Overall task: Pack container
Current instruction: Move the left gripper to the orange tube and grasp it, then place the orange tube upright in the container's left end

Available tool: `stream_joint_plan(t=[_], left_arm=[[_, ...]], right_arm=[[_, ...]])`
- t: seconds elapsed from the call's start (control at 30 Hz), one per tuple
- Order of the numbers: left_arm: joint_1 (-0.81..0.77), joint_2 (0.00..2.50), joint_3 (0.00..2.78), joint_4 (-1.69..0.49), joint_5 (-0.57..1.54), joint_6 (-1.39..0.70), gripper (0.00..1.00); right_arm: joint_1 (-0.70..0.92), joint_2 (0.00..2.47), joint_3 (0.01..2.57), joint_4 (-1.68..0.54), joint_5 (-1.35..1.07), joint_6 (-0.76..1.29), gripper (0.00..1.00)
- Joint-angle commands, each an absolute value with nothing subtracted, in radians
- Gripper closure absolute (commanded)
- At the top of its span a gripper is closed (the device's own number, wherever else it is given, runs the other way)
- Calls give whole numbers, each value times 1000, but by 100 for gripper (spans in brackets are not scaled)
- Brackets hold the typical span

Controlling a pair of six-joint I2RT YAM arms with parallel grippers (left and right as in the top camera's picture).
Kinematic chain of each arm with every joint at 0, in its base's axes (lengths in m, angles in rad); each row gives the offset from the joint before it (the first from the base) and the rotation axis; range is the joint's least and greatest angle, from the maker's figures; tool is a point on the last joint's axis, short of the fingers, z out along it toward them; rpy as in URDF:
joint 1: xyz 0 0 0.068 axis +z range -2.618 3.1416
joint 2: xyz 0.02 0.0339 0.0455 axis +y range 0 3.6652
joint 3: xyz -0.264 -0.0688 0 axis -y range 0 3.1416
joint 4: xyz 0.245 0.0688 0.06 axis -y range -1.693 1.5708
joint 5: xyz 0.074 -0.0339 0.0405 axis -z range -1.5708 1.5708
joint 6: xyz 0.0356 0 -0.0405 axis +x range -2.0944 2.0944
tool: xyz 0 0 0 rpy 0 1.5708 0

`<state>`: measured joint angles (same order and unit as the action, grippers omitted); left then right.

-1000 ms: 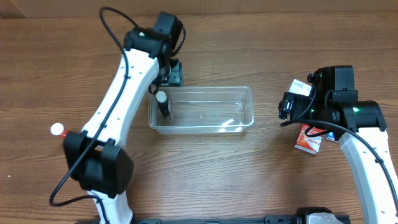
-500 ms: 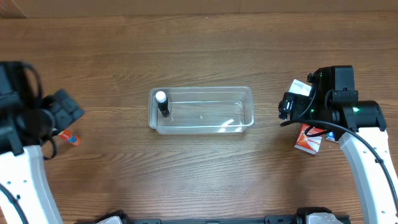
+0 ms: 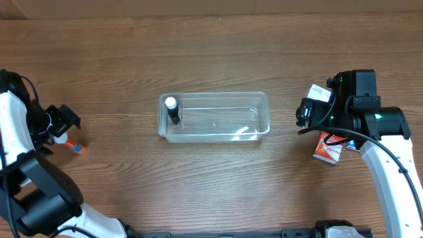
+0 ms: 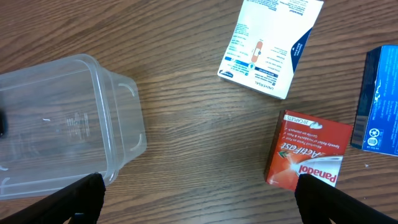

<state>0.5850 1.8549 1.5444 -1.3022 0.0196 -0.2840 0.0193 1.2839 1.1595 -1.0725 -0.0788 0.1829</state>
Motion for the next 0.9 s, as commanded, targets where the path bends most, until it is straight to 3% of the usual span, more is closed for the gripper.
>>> stream_joint_plan(t=[0.0, 0.07, 0.2, 0.43, 0.6, 0.77, 0.87], left_arm=[[589, 1909, 1539, -1292, 26, -265, 11], [589, 1909, 1539, -1293, -5, -265, 32], [589, 1909, 1535, -1294, -10, -265, 61], [588, 1909, 1531, -1311, 1, -265, 95], [500, 1803, 1534, -1308, 46, -246, 96], [181, 1441, 1534, -1288, 124, -264, 96], [-32, 1359, 1534, -1297, 116, -323, 96]], right_arm=[[16, 1274, 1190, -1069, -84, 187, 0], [16, 1274, 1190, -1069, -84, 187, 0], [16, 1274, 1190, -1069, -84, 188, 0], [16, 1274, 1190, -1069, -84, 187, 0], [16, 1274, 1190, -1068, -84, 188, 0], [16, 1274, 1190, -1066, -84, 188, 0], [17, 1274, 1190, -1065, -84, 188, 0]])
